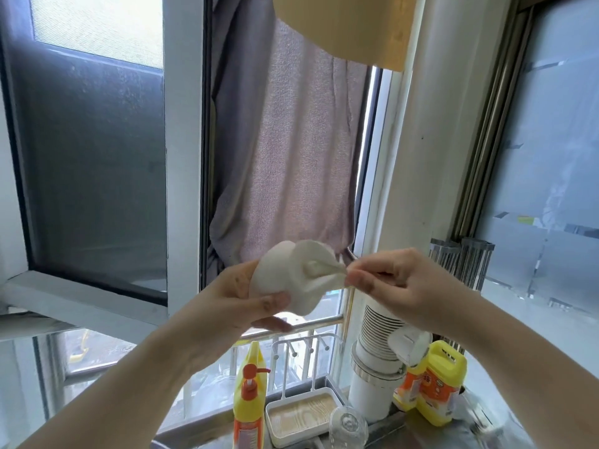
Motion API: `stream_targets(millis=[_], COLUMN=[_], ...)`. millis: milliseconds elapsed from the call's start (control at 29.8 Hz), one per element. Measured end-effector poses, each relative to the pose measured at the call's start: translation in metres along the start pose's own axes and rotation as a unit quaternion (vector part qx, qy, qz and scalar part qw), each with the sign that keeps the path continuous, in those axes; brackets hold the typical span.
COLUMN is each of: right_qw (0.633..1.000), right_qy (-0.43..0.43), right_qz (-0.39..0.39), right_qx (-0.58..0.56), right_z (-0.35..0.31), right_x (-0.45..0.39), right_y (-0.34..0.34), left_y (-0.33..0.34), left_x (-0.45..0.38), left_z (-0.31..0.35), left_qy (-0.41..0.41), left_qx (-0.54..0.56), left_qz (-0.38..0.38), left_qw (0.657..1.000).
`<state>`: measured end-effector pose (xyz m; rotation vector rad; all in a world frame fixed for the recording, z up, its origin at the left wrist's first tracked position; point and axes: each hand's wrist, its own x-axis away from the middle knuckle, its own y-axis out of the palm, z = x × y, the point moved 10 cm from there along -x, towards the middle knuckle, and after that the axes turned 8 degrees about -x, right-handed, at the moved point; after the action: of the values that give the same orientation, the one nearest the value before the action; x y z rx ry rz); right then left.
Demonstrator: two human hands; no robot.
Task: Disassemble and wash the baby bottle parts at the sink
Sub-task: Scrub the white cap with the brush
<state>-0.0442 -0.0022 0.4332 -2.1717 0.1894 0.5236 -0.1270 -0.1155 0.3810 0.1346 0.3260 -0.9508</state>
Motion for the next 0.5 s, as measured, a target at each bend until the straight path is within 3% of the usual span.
stream_targets(millis=[67,134,269,403,504], right_qw=[0.998,0.996,1.0,0.996,0.999], right_qy=[0.022,-0.008,-0.02,-0.014,-0.031], right_qz=[0.046,0.084,0.019,0.083,0.033], right_qx=[0.034,0.044,0.006,0.033,-0.028], right_z=[0.009,0.002,-0.003,0.002,-0.003], right_x=[0.0,-0.003,-0.001,-0.003,-0.002], right_y=[-0.014,-0.017,-0.001,-0.013,0.003], left_y=[0.0,0.012,0.001,0.001,0.003], left_x=[0.001,0.001,-0.002,-0.001,-0.001], left_z=[0.001,0.002,-0.005,-0.005,-0.004], left_qy=[0.005,0.007,0.003,0.003,0.011], left_qx=[-0.004,-0.016,-0.015,0.014,0.022], left_qz=[-0.008,-0.04,-0.011,-0.015,-0.018], left_qw=[1.0,0.999,1.0,1.0,1.0])
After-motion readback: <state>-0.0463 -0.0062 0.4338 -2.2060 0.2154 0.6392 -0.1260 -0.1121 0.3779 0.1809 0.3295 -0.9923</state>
